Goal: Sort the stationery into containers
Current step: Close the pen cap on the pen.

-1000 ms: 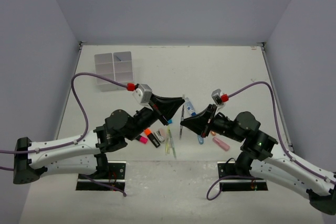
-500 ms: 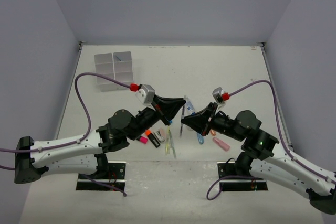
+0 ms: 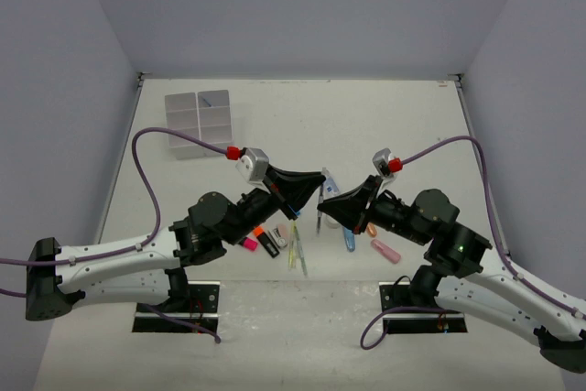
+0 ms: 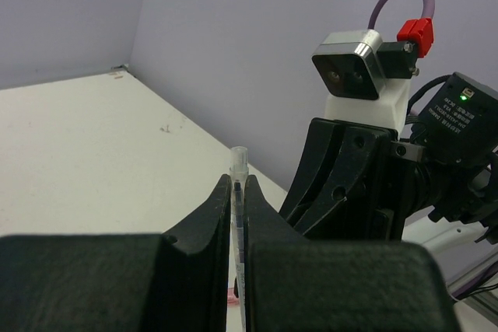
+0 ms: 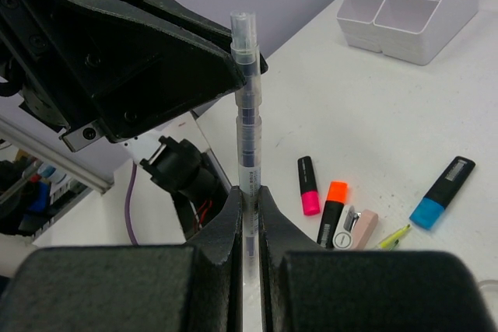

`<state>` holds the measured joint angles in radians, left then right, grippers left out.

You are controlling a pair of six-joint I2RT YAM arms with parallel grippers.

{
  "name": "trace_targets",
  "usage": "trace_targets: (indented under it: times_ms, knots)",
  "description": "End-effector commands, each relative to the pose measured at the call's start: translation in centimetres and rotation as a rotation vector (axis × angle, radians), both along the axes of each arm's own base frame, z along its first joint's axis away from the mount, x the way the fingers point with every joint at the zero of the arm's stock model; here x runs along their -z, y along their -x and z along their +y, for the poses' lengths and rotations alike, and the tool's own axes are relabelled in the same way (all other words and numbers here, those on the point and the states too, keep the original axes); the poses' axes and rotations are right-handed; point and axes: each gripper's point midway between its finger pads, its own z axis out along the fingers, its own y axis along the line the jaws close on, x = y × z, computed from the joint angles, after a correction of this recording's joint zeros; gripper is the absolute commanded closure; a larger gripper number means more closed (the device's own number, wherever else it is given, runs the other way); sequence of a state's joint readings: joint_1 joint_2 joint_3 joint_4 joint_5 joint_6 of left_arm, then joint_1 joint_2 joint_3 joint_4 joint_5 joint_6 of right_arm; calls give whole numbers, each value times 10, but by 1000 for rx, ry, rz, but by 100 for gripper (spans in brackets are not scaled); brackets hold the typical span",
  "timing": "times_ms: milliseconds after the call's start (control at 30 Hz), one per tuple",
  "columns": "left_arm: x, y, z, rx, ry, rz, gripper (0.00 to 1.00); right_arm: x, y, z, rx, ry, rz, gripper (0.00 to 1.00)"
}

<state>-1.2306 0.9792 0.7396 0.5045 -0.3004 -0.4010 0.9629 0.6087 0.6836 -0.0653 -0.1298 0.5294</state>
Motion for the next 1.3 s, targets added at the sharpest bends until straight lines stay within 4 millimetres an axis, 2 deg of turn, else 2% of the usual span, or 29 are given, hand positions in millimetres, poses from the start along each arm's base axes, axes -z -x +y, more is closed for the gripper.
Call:
trace_targets:
  times_ms: [0, 167, 400, 467, 600, 633, 700, 767, 800, 833, 900, 933, 1000, 1100, 1167, 1267]
  knots:
    - [2, 0, 1, 6, 6, 3, 100, -48, -1, -5, 22, -82, -94, 100]
    - [8, 2, -2, 19, 13, 20, 100, -82, 8, -1, -36, -169, -157, 100]
    - [11, 2, 2, 14, 22, 27, 100, -98, -2, -2, 18, -234, -163, 100]
    - [13, 0, 4, 0, 11, 32, 92, -102, 1, 0, -7, -225, -188, 100]
    - [11, -1, 5, -12, -15, 32, 67, -92, 10, 11, -89, -151, -203, 100]
    - [9, -2, 6, -18, -16, 30, 67, -89, 11, 12, -99, -139, -197, 100]
    - [8, -3, 7, -24, -21, 29, 78, -85, 12, 14, -113, -124, -188, 100]
    - [4, -4, 9, -30, -12, 25, 82, -80, 11, 17, -116, -113, -174, 100]
    - [1, -3, 9, -27, -10, 20, 92, -79, 11, 17, -120, -111, -172, 100]
    - [-1, -1, 8, -17, -8, 13, 97, -76, 12, 18, -127, -108, -171, 100]
    - [-5, 2, 7, 3, -7, -3, 100, -71, 13, 20, -136, -103, -167, 98]
    - [-8, 7, 5, 29, -3, -20, 100, -69, 13, 21, -144, -97, -164, 86]
    - [-13, 16, 4, 79, 9, -55, 100, -61, 15, 27, -173, -81, -156, 73]
    - [-25, 30, 7, 143, 56, -108, 100, -53, 19, 36, -225, -82, -133, 67]
    - [-31, 34, 10, 157, 82, -125, 100, -51, 20, 41, -245, -91, -122, 69]
    - [-36, 35, 14, 156, 105, -136, 100, -52, 22, 45, -266, -105, -119, 84]
